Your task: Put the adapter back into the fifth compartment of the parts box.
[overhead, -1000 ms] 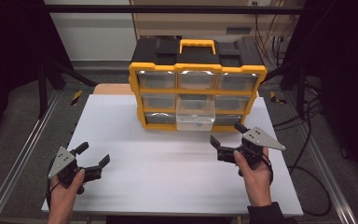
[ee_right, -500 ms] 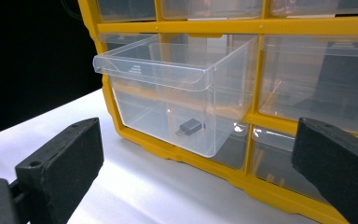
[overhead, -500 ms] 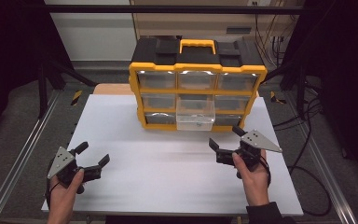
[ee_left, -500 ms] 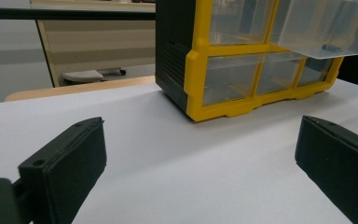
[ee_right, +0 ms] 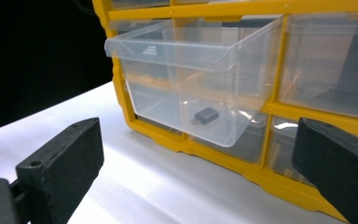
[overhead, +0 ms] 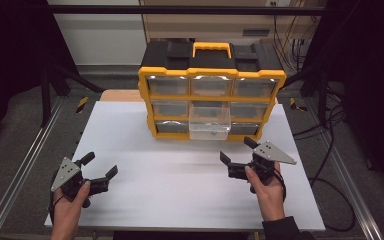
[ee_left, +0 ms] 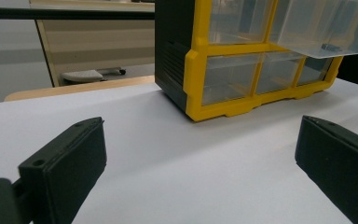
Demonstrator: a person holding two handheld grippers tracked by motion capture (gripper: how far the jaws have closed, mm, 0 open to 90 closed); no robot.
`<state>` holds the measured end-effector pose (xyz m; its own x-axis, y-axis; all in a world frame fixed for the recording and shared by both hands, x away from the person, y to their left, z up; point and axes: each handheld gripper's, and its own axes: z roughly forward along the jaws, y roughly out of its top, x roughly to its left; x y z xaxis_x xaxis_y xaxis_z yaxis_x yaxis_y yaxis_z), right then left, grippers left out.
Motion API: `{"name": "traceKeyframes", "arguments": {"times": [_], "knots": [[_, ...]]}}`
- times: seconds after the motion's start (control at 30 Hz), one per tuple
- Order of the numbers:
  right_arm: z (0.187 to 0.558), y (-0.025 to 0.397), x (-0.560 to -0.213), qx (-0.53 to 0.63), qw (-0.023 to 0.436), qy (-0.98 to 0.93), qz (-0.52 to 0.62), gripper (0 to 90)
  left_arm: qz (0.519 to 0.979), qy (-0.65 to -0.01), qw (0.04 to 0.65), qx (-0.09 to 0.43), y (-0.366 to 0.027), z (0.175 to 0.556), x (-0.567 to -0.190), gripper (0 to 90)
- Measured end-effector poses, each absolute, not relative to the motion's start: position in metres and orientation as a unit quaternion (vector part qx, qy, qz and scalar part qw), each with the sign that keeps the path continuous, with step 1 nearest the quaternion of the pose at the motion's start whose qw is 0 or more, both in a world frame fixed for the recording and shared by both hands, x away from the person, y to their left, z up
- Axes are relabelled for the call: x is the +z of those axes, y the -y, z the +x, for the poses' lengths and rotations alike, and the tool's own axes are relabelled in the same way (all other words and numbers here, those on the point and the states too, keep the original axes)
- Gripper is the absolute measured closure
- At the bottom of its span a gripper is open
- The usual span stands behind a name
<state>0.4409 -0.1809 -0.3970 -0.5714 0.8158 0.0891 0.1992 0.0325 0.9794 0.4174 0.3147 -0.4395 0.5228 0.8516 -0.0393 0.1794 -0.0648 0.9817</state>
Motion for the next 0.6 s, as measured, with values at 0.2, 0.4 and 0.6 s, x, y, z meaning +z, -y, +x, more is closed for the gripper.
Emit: {"name": "traceKeyframes", "arguments": {"times": [0.2, 0.4, 0.6], "knots": [[0.441, 0.176, -0.399, 0.581, 0.261, -0.673, 0.376, 2.7, 0.666, -0.386, 0.564, 0.298, -0.315, 0.417, -0.439, 1.6], [0.441, 0.171, -0.402, 0.576, 0.256, -0.679, 0.376, 3.0, 0.667, -0.386, 0.564, 0.298, -0.315, 0.418, -0.440, 1.6], [0.442, 0.169, -0.405, 0.572, 0.251, -0.682, 0.379, 3.2, 0.668, -0.385, 0.563, 0.298, -0.314, 0.417, -0.439, 1.6]]}}
